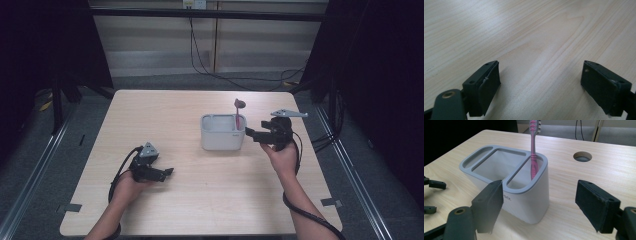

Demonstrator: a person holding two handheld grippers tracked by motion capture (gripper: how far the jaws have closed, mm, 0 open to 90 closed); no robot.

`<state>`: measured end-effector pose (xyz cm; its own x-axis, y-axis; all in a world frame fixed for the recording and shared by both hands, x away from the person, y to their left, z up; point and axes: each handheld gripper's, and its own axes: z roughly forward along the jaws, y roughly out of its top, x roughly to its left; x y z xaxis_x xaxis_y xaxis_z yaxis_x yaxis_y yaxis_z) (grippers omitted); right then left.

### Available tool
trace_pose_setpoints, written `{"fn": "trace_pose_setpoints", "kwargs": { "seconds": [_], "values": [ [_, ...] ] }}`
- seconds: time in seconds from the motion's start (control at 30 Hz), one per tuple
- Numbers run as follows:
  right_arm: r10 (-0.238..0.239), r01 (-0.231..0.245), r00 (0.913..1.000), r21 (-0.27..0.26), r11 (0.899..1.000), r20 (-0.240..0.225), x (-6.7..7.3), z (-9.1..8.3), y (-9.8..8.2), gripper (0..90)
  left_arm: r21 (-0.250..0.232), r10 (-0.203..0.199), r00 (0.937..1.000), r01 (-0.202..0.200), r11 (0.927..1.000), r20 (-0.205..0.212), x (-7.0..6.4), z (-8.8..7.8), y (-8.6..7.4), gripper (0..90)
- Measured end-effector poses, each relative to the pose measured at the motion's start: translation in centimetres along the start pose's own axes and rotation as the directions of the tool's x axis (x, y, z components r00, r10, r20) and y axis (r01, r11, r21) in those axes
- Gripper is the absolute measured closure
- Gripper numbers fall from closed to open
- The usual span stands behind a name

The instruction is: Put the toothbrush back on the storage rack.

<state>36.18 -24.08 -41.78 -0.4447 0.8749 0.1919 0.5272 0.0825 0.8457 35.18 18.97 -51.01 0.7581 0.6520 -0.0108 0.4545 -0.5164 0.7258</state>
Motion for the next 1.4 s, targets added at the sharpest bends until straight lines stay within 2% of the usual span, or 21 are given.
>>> {"fn": "trace_pose_setpoints", "kwargs": {
  "seconds": [0.23,0.6,1.4],
  "values": [
    [-0.023,0.023,0.9996,0.01,1.0,-0.016,0.4,-0.2,-0.3,22.4,0.0,0.0,1.0,0.0,1.0,0.0,0.0,0.0,0.0,15.4],
    [-0.033,0.034,0.9987,0.02,0.999,-0.038,0.5,-0.6,-1.2,21.8,0.001,0.002,1.0,-0.002,1.0,-0.001,0.0,0.0,0.0,15.4],
    [-0.059,0.062,0.9969,0.058,0.996,-0.052,-0.5,-1.7,-3.7,19.4,0.0,-0.001,1.0,0.001,1.0,0.001,0.0,0.0,0.0,15.4]
  ]
}}
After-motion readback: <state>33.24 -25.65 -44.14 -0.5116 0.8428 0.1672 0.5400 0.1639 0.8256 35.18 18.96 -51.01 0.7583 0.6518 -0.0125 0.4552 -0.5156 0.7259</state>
